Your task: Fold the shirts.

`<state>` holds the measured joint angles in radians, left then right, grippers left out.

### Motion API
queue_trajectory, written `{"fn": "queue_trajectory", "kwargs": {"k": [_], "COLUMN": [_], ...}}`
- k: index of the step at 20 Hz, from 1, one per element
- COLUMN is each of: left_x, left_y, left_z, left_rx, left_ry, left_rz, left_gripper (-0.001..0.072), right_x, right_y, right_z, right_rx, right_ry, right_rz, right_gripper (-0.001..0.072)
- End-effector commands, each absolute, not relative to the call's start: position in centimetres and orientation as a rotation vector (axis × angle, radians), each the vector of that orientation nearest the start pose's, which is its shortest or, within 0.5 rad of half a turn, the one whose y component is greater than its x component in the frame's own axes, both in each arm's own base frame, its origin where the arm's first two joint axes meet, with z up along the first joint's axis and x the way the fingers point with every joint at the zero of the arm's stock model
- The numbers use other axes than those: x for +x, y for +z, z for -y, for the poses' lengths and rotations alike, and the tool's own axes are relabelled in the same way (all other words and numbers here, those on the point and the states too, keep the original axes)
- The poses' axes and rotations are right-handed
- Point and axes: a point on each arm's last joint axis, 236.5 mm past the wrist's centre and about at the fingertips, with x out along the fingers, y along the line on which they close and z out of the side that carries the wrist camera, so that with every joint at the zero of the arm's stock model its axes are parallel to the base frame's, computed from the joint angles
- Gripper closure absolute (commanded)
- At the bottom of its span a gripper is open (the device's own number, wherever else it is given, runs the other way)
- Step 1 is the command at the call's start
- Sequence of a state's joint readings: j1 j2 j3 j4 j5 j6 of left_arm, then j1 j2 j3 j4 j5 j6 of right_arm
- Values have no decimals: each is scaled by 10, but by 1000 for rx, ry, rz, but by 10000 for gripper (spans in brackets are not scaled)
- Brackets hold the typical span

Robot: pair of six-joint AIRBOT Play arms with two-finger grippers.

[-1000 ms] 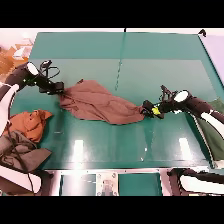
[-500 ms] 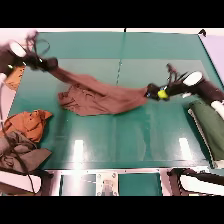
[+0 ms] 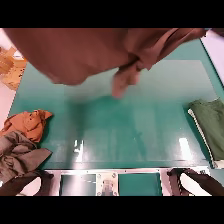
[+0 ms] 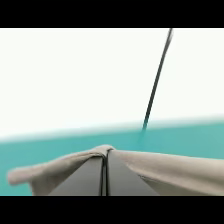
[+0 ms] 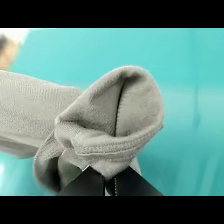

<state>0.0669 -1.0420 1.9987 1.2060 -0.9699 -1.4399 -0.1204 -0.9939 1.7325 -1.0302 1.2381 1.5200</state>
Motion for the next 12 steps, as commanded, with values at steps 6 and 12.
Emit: {"fn": "queue_trajectory", "kwargs": {"k": [6, 12], "left_x": [235, 383], "left_y": [571, 419], "left_z": [59, 71], "left_rx": [-50, -134], "left_ry": [-260, -342], "left_rz": [186, -261], "left_gripper": [687, 687], "right_x": [236, 313], "right_y": [460, 331], "right_z": [-66, -55], "right_rx": [105, 204], "right_ry": [284, 258], "right_rz": [-190, -489], "right_gripper": [689, 689]}}
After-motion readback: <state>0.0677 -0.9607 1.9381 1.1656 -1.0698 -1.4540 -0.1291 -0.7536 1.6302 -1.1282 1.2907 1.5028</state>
